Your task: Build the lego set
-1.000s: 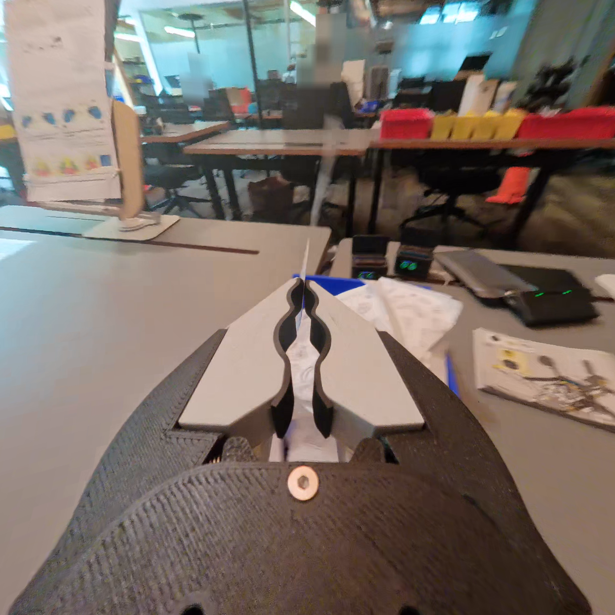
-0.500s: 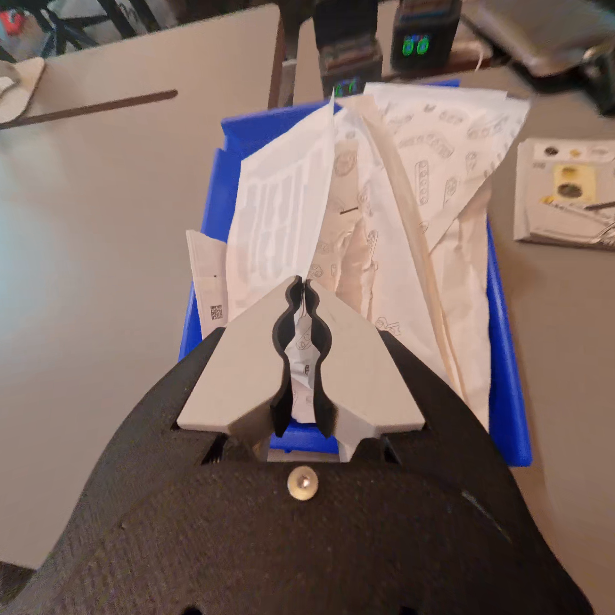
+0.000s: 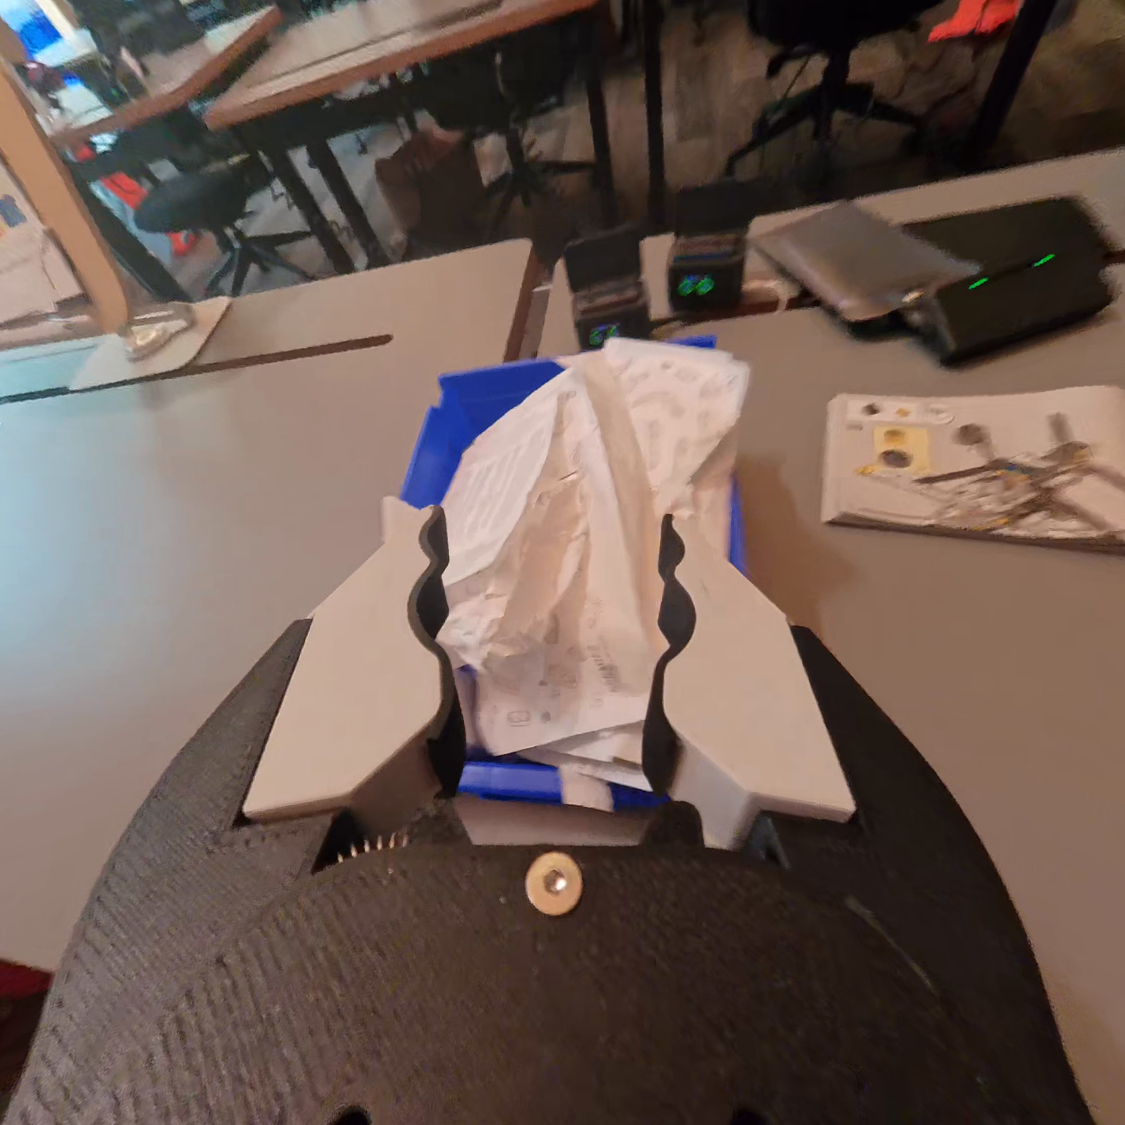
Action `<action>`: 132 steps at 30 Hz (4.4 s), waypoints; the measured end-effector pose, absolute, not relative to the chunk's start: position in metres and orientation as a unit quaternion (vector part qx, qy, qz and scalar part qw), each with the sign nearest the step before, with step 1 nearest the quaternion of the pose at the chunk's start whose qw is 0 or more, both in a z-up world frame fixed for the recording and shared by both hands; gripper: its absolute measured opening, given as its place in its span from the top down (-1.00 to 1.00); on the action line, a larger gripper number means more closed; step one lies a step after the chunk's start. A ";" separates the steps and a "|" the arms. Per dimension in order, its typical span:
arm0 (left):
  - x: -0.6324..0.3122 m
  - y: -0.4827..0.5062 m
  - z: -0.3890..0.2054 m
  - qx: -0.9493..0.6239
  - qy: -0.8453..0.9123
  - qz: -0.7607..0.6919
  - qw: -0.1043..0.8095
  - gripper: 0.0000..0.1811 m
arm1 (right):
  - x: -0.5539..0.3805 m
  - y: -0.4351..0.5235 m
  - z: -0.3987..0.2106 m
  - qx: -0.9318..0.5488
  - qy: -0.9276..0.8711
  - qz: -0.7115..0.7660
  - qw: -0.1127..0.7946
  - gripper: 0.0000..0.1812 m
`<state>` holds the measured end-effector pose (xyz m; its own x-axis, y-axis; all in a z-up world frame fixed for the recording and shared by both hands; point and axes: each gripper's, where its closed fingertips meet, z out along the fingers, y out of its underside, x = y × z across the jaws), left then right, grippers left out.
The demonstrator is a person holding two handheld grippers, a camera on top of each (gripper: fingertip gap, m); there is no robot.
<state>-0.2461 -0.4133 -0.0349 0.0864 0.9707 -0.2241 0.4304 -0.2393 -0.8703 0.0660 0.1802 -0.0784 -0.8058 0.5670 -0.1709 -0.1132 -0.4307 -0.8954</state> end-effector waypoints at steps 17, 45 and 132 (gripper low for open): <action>-0.115 -0.017 -0.170 -0.819 -0.308 -0.069 0.479 0.30 | 0.057 0.086 -0.119 -0.183 -0.616 0.736 0.213 0.95; -0.024 0.147 -0.172 -0.827 -0.152 -0.165 0.516 0.19 | 0.067 0.178 -0.123 -0.350 -0.479 0.761 0.262 0.92; -0.031 0.135 -0.148 -0.695 -0.194 -0.297 0.626 0.71 | -0.008 0.150 -0.135 -0.180 -0.801 0.203 0.534 0.75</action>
<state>-0.0306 0.1346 -0.1481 0.7479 -0.1021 0.6559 0.6417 -0.1415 -0.7538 -0.0084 0.1502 -0.1349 -0.3642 0.5052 0.7824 0.0721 0.8529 -0.5171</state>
